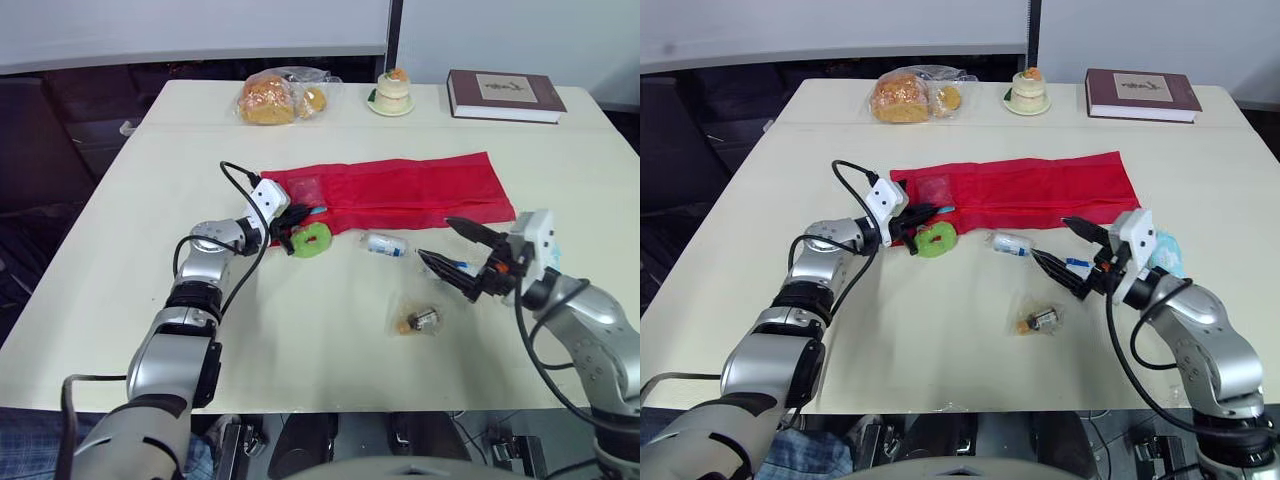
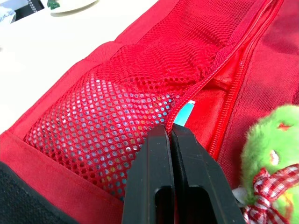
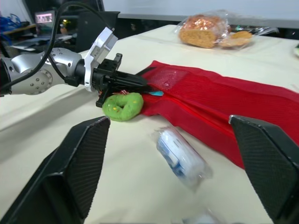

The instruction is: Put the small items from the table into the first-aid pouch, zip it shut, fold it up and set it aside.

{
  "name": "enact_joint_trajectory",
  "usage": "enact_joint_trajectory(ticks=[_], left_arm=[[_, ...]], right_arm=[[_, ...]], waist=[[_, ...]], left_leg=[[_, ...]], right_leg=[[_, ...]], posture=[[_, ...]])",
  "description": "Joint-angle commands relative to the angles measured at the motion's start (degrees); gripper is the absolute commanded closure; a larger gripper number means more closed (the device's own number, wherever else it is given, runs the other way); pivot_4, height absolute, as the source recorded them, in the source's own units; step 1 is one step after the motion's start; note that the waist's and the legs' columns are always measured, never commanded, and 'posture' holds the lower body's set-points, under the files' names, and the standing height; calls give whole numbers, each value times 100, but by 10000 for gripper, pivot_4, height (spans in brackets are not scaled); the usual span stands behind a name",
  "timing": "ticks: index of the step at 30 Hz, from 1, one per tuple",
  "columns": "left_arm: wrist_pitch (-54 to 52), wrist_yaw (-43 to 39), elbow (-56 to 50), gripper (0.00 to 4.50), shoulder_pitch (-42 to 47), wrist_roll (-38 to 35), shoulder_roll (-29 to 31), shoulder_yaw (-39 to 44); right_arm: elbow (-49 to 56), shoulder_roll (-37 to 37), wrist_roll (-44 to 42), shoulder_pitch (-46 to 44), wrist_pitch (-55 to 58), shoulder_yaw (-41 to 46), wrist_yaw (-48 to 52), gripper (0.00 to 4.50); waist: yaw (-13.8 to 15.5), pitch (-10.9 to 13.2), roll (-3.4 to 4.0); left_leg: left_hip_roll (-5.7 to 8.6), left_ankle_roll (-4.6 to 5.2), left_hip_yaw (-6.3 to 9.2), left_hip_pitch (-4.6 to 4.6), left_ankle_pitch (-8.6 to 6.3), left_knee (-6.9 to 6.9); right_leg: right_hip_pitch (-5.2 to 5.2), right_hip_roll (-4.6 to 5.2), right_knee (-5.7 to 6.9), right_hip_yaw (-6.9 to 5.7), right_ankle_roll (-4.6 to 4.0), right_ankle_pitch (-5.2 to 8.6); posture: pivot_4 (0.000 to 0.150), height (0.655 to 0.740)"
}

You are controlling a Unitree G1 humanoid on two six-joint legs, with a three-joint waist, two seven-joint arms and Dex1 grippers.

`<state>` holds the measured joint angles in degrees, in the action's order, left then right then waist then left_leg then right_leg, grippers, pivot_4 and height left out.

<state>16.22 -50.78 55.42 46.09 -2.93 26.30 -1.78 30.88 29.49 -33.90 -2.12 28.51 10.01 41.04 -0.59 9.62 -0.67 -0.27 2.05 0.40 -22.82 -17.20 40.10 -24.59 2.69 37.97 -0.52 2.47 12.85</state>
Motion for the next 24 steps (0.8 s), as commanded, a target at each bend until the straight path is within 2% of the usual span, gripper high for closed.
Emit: enact_joint_trajectory(ticks=[1,2,6,13,17,22,24], left_arm=[[79,-84,138,45000,143,67,52,17],[82,-132,163,45000,147,91,67,4],[232,-198,235,32399,223,154,175,10],[201,-925,-190,1838,471,-133,27,16],[150,-904,-296,1838,738,192,-305,-363],[-26,-543,183,1838,1227,684,-738,-753],[-52,-77,538,1838,1526,983,-949,-915]], right_arm=[[459,141,-127,243,-252,432,-20,273],[522,170,-154,303,-245,520,-66,273],[864,305,-127,676,-260,873,-200,0],[1160,429,-276,968,-155,1085,-418,0],[1204,391,-358,914,-112,983,-614,0],[1183,365,-531,898,-118,950,-706,0],[1138,375,-531,897,-161,943,-712,0]], waist=[[-4,0,0],[-13,0,0],[2,-1,-1],[7,-1,-1],[59,1,-4],[67,2,-6],[70,3,-8]], left_leg=[[2,0,-1,0,0,0],[2,0,-2,0,0,0],[0,0,0,3,0,1],[0,0,-4,2,0,2],[8,0,2,2,0,7],[15,1,1,4,0,10],[15,1,1,4,0,10]], right_leg=[[0,0,0,1,0,0],[1,0,1,1,0,0],[1,-1,2,0,0,0],[5,2,0,2,1,0],[9,1,1,-1,1,0],[12,-1,0,0,1,0],[12,-1,0,0,2,0]], posture=[[1500,7400],[1500,7400],[1500,7400],[1500,7400],[1500,7400],[1500,7400],[1500,7400]])
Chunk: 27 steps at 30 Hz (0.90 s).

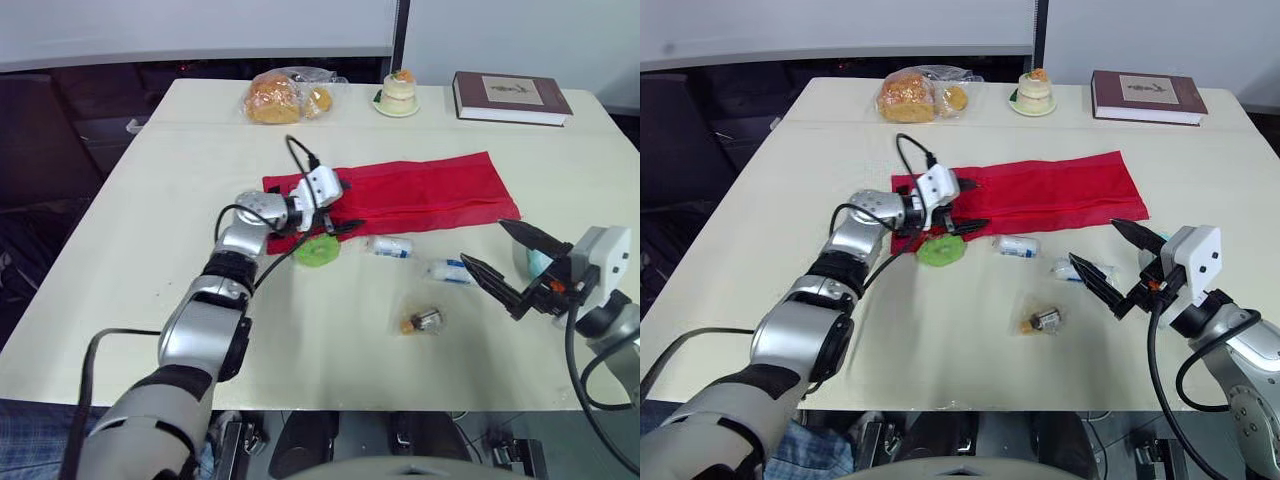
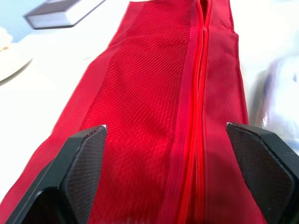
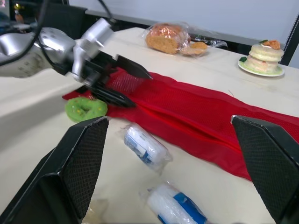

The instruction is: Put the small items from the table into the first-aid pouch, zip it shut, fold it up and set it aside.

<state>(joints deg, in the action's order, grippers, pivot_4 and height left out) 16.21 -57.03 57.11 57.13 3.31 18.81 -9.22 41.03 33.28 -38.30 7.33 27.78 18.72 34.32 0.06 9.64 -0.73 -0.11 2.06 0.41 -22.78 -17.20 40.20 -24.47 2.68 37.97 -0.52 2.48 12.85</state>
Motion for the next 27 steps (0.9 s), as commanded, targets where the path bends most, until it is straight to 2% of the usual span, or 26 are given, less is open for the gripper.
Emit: enact_joint_trajectory(ticks=[1,5,9,13,19,20,27], left_arm=[[-65,711,538,1838,553,481,-303,-244],[-50,1401,1082,1838,911,1067,-587,-630],[-18,1572,1335,1838,1042,1236,-693,-696],[105,1586,1403,13053,1080,1316,-685,-718],[194,1533,1396,43094,1065,1339,-646,-663],[209,1541,1389,44488,1050,1341,-636,-655],[165,981,1261,44488,941,830,-482,-208]], right_arm=[[112,3,-93,-44,-105,73,-40,0],[134,25,-135,-36,-129,161,-77,0],[265,50,-232,24,-90,275,-192,0],[387,61,-282,164,-73,349,-290,0],[430,112,-388,213,-48,401,-389,0],[424,120,-400,205,-46,391,-397,0],[57,598,-449,314,-206,690,264,0]], waist=[[7,2,-3],[0,2,-3],[-10,2,-3],[-10,2,-3],[-12,2,-3],[-11,2,-4],[-18,3,-5]], left_leg=[[0,0,2,-1,0,0],[1,1,-1,0,0,0],[0,1,1,0,0,0],[0,1,0,2,0,0],[0,0,-2,2,0,1],[0,0,-2,1,0,1],[0,1,-4,1,0,1]], right_leg=[[0,0,0,-1,0,0],[0,0,-1,1,1,0],[0,-1,0,0,1,0],[0,-1,2,0,1,0],[0,-1,2,2,1,0],[0,0,1,2,1,0],[0,0,1,2,1,0]], posture=[[1500,7400],[1500,7400],[1500,7400],[1500,7400],[1500,7400],[1500,7400],[1500,7400]])
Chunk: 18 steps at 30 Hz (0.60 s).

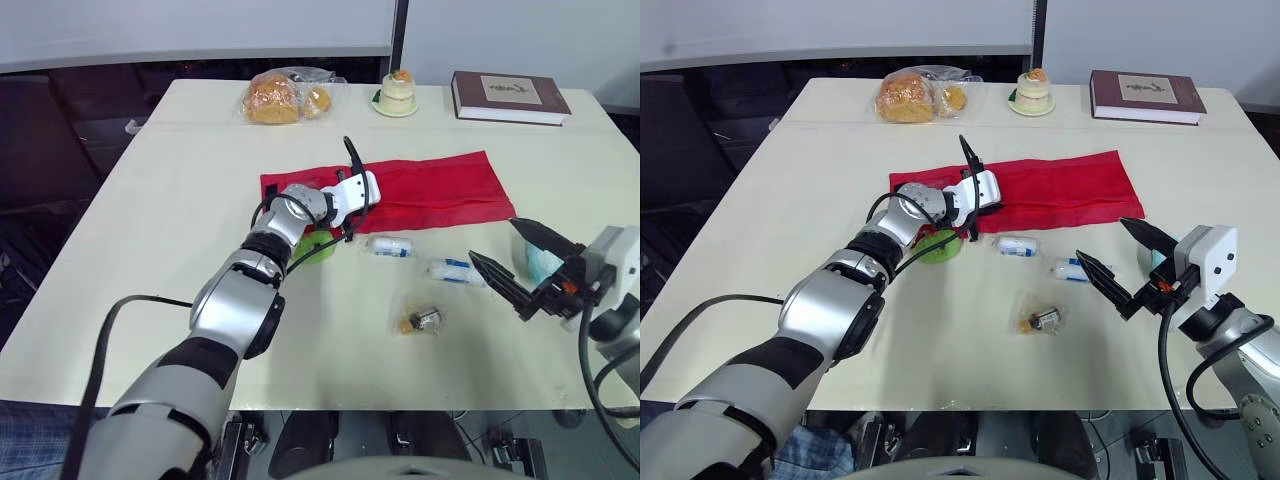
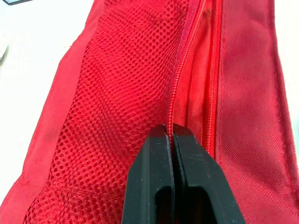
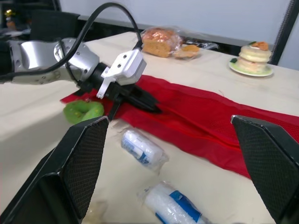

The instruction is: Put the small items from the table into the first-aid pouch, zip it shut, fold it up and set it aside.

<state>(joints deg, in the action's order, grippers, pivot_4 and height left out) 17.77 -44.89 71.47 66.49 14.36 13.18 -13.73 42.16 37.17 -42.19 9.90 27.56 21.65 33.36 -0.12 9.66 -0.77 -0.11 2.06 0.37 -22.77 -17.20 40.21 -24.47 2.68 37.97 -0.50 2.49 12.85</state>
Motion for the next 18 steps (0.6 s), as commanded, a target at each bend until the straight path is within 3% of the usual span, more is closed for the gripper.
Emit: enact_joint_trajectory(ticks=[1,4,10,18], left_arm=[[-17,-293,-180,44488,2,-316,83,283],[-85,-694,-197,44488,-5,-560,78,480],[-176,-798,-207,44488,16,-616,96,585],[-177,-866,-223,44488,-53,-677,153,615]], right_arm=[[-115,269,-62,78,-210,450,464,0],[-687,791,297,224,-639,680,1427,0],[-1411,1477,-148,67,-677,1162,2759,0],[-2067,1838,90,33,-816,1547,3489,0]], waist=[[4,0,0],[5,1,-2],[2,3,-5],[10,4,-7]], left_leg=[[0,0,0,0,0,0],[2,0,-2,-1,0,0],[0,1,-1,1,0,2],[0,1,-7,0,0,4]], right_leg=[[0,0,0,0,0,0],[0,1,-2,1,0,0],[1,-1,0,1,1,0],[1,1,-2,6,6,-4]], posture=[[1500,7400],[1500,7400],[1500,7400],[1500,7400]])
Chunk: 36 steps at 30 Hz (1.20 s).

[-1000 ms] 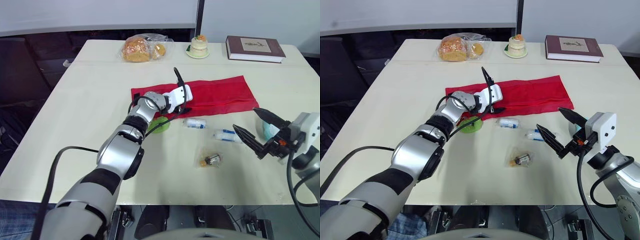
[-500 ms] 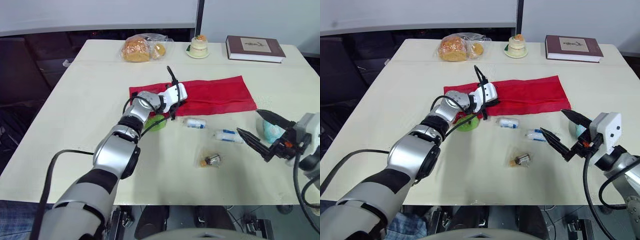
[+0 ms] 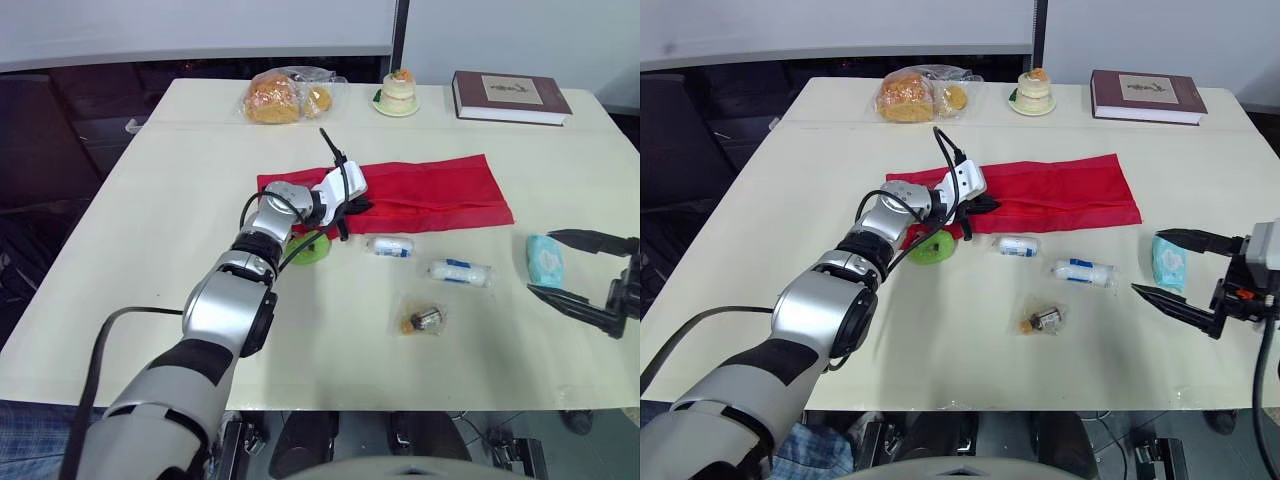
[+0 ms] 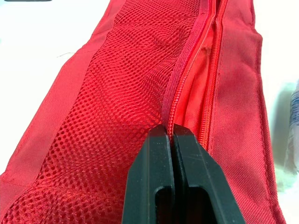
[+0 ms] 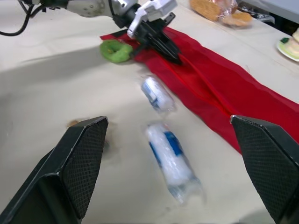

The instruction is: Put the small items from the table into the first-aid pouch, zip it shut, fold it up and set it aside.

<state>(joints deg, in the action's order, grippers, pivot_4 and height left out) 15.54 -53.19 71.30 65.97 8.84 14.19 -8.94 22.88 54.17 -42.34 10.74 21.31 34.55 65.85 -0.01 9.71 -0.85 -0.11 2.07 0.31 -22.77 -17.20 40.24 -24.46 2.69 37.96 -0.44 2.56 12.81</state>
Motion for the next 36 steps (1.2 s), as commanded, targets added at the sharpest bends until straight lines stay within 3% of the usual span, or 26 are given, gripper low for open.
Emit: enact_joint_trajectory(ticks=[1,5,13,20,23,24,26,27,32,36], left_arm=[[43,-51,-209,44488,-7,-136,50,145],[-8,-201,-246,44488,-52,-213,28,210],[-31,-254,-227,44488,-5,-179,16,211],[-6,-331,-244,44488,24,-175,10,209],[-19,-333,-251,45000,48,-195,-2,229],[-18,-334,-251,45000,50,-200,-4,234],[-16,-348,-249,45000,50,-208,-5,242],[-11,-357,-248,45000,49,-207,-4,242],[10,-388,-256,45000,44,-220,-17,248],[93,-507,-283,45000,49,-303,-64,296]], right_arm=[[-181,158,139,-60,-218,248,282,0],[-450,126,534,-419,-361,-289,136,0],[-1566,-84,2367,-1522,-1182,-2559,-61,0],[-2393,-439,3016,-2433,-1271,-3561,-78,0],[-2428,-469,3055,-2530,-1300,-3707,19,6737],[-2419,-473,3062,-2543,-1260,-3712,11,11886],[-2376,-487,3026,-2567,-1177,-3705,4,17637],[-2354,-497,3002,-2572,-1141,-3694,-3,24330],[-2123,-547,2806,-2551,-793,-3581,-111,43205],[-1378,-777,2533,-2916,506,-3590,-696,44415]], waist=[[-1,0,0],[-20,0,0],[-32,0,1],[-31,0,0],[-28,0,1],[-28,0,1],[-29,0,1],[-29,0,1],[-31,0,1],[-42,0,1]], left_leg=[[0,0,1,0,0,0],[-1,-1,1,2,0,1],[0,-2,-5,2,1,7],[0,-7,0,1,4,8],[0,-8,-1,-1,5,8],[0,-8,-3,-1,4,8],[1,-8,-3,-1,4,8],[1,-7,-3,-1,4,8],[0,-6,0,0,4,8],[0,-7,0,0,4,8]], right_leg=[[0,0,0,0,0,0],[0,-1,3,0,0,0],[-1,-1,4,3,0,-1],[-2,-1,4,-2,0,-1],[-2,-1,2,-1,0,-1],[-2,0,2,0,1,-1],[-2,0,2,0,1,-1],[-2,0,3,0,1,-1],[-2,0,6,-1,0,-1],[-2,0,6,-1,0,-2]], posture=[[1500,7400],[1500,7400],[1500,7400],[1500,7400],[1500,7400],[1500,7400],[1500,7400],[1500,7400],[1500,7400],[1500,7400]])
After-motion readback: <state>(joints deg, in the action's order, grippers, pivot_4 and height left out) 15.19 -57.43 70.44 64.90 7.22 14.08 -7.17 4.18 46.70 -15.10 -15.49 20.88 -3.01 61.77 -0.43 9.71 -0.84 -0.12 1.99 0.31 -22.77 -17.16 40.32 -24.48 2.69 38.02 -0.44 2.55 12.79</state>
